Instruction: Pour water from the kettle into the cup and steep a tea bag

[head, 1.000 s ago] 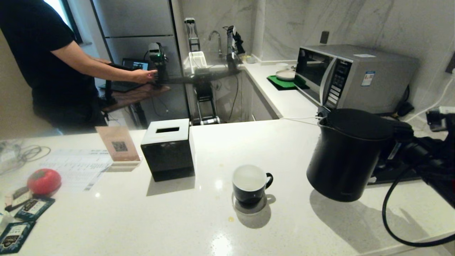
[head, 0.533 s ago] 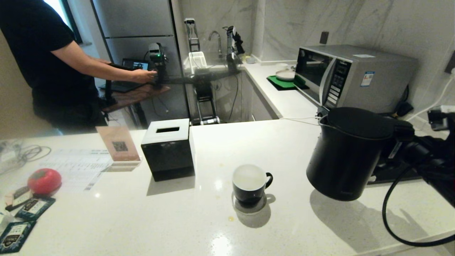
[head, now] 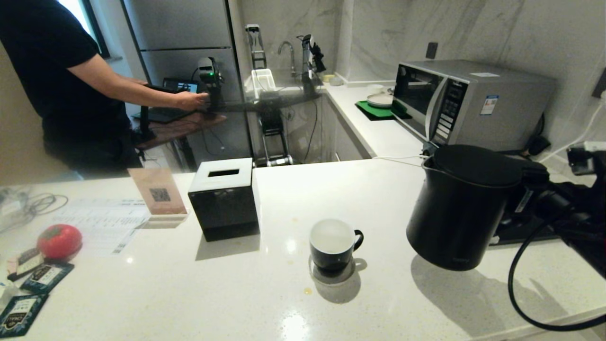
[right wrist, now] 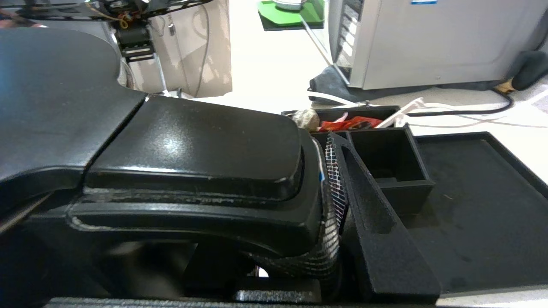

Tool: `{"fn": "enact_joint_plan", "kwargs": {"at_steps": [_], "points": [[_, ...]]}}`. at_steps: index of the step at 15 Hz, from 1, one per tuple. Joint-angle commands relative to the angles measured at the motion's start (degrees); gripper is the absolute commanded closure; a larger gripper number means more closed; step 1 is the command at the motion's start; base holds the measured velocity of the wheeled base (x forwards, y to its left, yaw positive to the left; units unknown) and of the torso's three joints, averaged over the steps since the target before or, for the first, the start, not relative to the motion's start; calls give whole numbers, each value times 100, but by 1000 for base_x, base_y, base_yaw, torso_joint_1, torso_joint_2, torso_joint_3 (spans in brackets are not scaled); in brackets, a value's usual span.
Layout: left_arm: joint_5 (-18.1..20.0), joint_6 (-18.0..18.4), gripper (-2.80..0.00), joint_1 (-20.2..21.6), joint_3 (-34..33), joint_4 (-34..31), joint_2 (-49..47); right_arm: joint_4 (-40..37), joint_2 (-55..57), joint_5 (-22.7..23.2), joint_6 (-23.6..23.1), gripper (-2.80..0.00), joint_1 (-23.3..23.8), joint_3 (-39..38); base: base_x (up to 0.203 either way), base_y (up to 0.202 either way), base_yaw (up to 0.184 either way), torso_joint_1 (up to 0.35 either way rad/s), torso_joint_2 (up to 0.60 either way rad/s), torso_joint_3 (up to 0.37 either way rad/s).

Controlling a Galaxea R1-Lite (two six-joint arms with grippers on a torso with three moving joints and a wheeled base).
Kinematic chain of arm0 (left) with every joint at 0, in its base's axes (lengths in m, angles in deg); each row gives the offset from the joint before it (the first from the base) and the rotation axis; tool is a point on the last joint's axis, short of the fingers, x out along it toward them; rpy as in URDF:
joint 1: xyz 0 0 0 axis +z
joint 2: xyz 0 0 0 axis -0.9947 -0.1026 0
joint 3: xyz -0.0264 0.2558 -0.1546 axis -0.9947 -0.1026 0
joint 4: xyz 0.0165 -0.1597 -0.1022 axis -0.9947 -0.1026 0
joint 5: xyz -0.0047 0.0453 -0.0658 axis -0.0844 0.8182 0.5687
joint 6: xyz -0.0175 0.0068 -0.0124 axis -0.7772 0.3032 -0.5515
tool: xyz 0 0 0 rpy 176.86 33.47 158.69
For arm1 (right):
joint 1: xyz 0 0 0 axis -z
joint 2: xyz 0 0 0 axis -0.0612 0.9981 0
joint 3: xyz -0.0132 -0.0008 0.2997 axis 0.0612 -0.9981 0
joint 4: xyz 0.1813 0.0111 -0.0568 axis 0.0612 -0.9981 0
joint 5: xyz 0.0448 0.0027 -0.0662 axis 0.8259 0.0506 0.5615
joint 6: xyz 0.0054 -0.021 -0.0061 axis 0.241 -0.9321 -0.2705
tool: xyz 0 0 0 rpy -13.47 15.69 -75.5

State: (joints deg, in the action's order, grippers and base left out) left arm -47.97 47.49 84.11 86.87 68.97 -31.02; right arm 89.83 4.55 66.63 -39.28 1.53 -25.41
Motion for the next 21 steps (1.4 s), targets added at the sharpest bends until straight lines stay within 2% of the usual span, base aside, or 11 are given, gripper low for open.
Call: {"fn": "enact_joint_plan", "kwargs": {"at_steps": [1,6,18,21], "points": [[-1,-5,0,0,0,2,-9,42,0,-10,-8,0,4,-5,0,0,0,0,0,0],[-1,-5,0,0,0,2,-9,42,-1,-10,-8,0,4,-5,-110,0,-2,-3,3,3],[-1,-5,0,0,0,2,-9,32,34,-18,-52,0,-83,48,0,0,0,0,0,0],[-1,-5,0,0,0,2,-9,-106,-33,-19,-282,0,-182,114,0,0,0,0,0,0]]}}
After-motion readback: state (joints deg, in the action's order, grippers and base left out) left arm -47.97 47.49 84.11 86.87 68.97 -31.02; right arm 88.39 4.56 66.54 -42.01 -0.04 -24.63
